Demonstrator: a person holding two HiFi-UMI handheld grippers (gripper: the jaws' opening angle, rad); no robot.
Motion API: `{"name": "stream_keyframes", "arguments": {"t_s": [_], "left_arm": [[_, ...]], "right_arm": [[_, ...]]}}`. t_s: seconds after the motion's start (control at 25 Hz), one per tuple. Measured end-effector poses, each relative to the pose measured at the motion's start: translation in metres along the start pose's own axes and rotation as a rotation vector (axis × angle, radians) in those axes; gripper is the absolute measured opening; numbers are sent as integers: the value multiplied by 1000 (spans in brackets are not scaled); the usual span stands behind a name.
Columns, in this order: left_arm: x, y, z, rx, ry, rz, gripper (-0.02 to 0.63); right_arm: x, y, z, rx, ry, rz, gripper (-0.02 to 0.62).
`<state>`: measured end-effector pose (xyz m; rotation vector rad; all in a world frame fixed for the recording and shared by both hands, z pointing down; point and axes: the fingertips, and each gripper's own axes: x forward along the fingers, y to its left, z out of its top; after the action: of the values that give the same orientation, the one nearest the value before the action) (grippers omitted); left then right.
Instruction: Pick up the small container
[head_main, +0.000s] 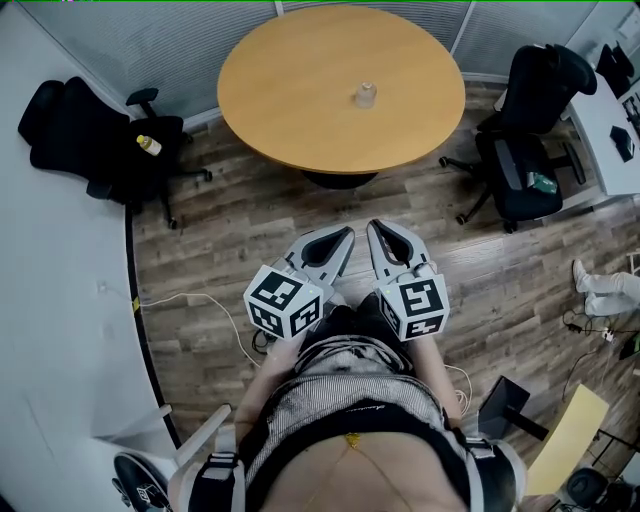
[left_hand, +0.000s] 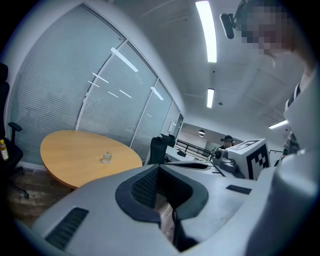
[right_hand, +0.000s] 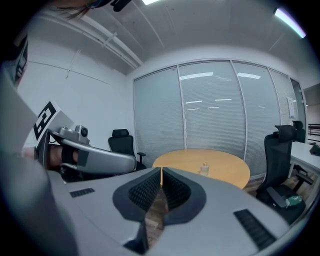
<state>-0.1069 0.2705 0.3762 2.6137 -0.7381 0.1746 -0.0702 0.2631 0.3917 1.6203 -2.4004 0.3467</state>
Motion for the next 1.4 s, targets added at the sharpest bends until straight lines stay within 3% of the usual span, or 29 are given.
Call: {"name": "stream_keyframes", "arguments": {"t_s": [0.56, 1.16, 1.4], "left_arm": [[4, 13, -2, -17, 2, 38, 5], [94, 51, 56, 12, -41, 62, 5], [121, 66, 71, 6, -50, 86, 5]], "right_arm": [[12, -3, -2, 2, 18, 31, 26], [75, -86, 41, 52, -39, 92, 25], [99, -109, 57, 8, -45, 123, 25]]}}
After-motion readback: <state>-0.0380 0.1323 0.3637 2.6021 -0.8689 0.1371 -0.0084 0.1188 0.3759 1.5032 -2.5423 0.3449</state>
